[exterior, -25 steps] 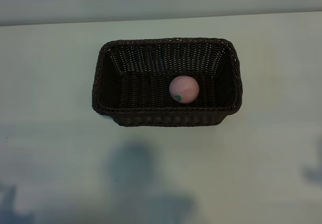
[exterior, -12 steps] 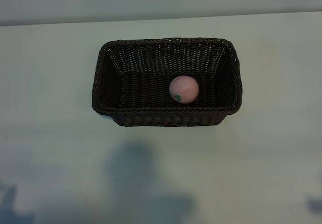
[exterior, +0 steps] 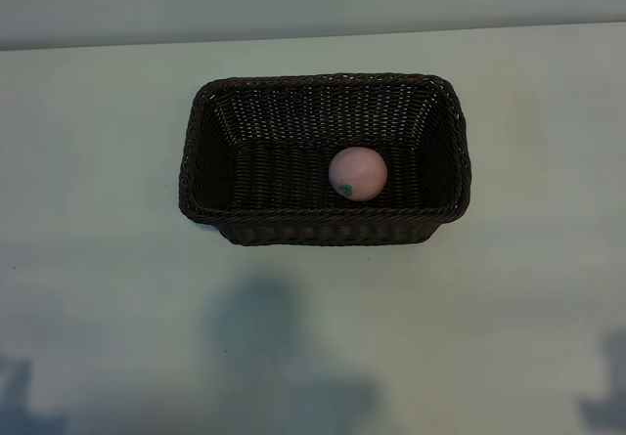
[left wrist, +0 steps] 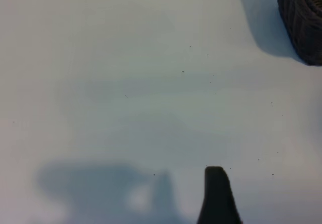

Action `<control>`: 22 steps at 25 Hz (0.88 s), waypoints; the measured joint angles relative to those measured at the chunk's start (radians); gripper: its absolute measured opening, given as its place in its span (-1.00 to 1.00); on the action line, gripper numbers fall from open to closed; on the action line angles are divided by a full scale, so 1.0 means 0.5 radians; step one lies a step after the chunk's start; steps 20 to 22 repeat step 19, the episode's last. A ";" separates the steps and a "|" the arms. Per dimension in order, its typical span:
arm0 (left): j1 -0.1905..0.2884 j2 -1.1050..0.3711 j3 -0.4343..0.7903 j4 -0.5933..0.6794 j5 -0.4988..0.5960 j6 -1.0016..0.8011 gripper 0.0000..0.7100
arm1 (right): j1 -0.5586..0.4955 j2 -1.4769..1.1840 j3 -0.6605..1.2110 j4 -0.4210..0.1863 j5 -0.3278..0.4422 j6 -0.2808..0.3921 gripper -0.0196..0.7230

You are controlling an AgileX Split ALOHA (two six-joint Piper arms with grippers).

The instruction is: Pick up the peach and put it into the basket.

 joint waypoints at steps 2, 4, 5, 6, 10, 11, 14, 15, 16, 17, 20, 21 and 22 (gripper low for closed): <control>0.000 0.000 0.000 0.000 0.000 0.000 0.39 | 0.000 0.000 0.027 0.007 -0.004 -0.002 0.58; 0.000 0.000 0.000 0.000 0.000 0.000 0.39 | 0.000 0.000 0.035 0.007 -0.022 -0.002 0.58; 0.000 0.000 0.000 0.000 0.000 0.000 0.39 | 0.000 0.000 0.042 0.008 -0.043 -0.002 0.58; 0.000 0.000 0.000 0.000 0.000 0.000 0.39 | 0.000 0.000 0.058 0.008 -0.071 -0.002 0.58; 0.000 0.000 0.000 0.000 0.000 0.000 0.39 | 0.000 0.000 0.090 0.010 -0.135 0.006 0.58; 0.000 0.000 0.000 0.000 0.000 0.000 0.39 | 0.000 0.000 0.090 0.008 -0.141 0.015 0.58; 0.000 0.000 0.000 0.000 0.000 0.000 0.39 | 0.000 0.000 0.090 0.006 -0.148 0.030 0.57; 0.000 0.000 0.000 0.000 0.000 0.000 0.39 | 0.000 0.000 0.090 0.006 -0.150 0.034 0.57; 0.000 0.000 0.000 0.000 0.000 0.000 0.39 | 0.000 0.000 0.090 0.006 -0.152 0.036 0.56; 0.000 0.000 0.000 0.000 0.000 0.000 0.39 | 0.000 0.000 0.090 0.006 -0.152 0.036 0.56; 0.000 0.000 0.000 0.000 0.000 0.000 0.39 | 0.000 0.000 0.090 0.006 -0.152 0.036 0.56; 0.000 0.000 0.000 0.000 0.000 0.000 0.39 | 0.000 0.000 0.090 0.006 -0.152 0.036 0.56; 0.000 0.000 0.000 0.000 0.000 0.000 0.39 | 0.000 0.000 0.090 0.006 -0.152 0.036 0.56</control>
